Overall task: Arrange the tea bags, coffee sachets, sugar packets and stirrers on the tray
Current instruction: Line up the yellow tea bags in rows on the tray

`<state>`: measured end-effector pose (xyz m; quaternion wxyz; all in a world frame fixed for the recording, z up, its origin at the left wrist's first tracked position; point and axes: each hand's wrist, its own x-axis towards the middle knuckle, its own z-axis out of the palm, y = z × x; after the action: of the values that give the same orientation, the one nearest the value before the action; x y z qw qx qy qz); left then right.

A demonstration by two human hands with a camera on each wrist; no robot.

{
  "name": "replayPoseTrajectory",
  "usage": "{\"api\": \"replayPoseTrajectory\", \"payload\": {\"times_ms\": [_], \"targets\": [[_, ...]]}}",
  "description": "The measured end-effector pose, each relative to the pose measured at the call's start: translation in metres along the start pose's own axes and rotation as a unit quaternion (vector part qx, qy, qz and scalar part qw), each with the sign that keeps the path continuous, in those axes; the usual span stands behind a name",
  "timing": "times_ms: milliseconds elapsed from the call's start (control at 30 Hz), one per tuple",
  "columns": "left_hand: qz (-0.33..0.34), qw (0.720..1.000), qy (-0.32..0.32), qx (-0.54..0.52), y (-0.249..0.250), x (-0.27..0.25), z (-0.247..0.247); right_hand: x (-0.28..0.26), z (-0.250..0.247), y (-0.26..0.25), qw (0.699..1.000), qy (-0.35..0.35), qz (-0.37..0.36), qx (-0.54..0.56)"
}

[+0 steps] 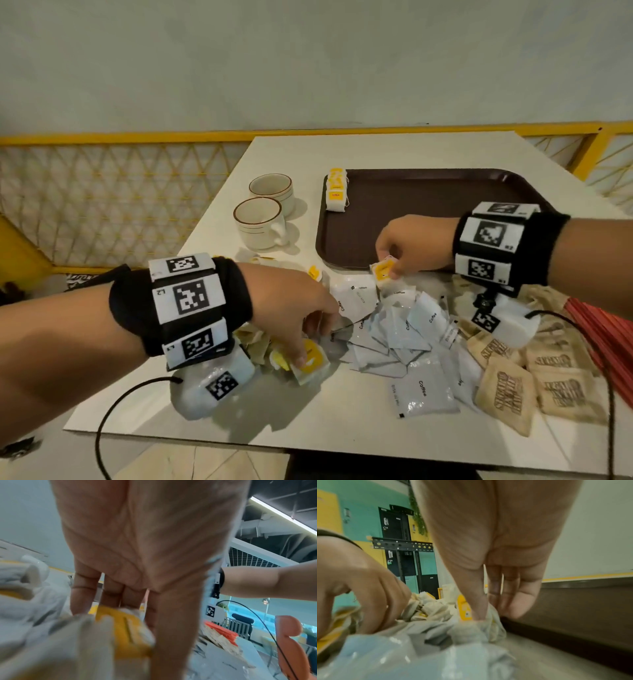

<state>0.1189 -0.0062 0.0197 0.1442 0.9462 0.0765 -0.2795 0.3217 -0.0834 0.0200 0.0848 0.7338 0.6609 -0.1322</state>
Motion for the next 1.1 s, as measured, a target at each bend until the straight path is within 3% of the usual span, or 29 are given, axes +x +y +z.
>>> {"api": "replayPoseTrajectory", "payload": {"times_ms": [267,400,533,800,1100], "targets": [[0.008,0.999,0.027,-0.046,0.001,-0.001,-0.009,-0.012,-0.010,0.012,0.986,0.120,0.028,0.112],[0.040,0.989,0.090,-0.111,-0.002,-0.012,-0.024,-0.031,-0.029,0.018,0.936,0.088,0.047,0.337],[0.003,0.971,0.155,-0.184,-0.005,-0.013,-0.037,-0.043,-0.041,0.020,0.884,0.062,0.044,0.461],[-0.071,0.934,0.280,-0.210,-0.033,0.042,-0.089,-0.005,-0.034,0.030,0.865,0.127,0.057,0.482],[-0.143,0.941,0.261,-0.158,-0.070,0.122,-0.127,0.059,-0.033,0.040,0.875,0.132,0.083,0.458]]}}
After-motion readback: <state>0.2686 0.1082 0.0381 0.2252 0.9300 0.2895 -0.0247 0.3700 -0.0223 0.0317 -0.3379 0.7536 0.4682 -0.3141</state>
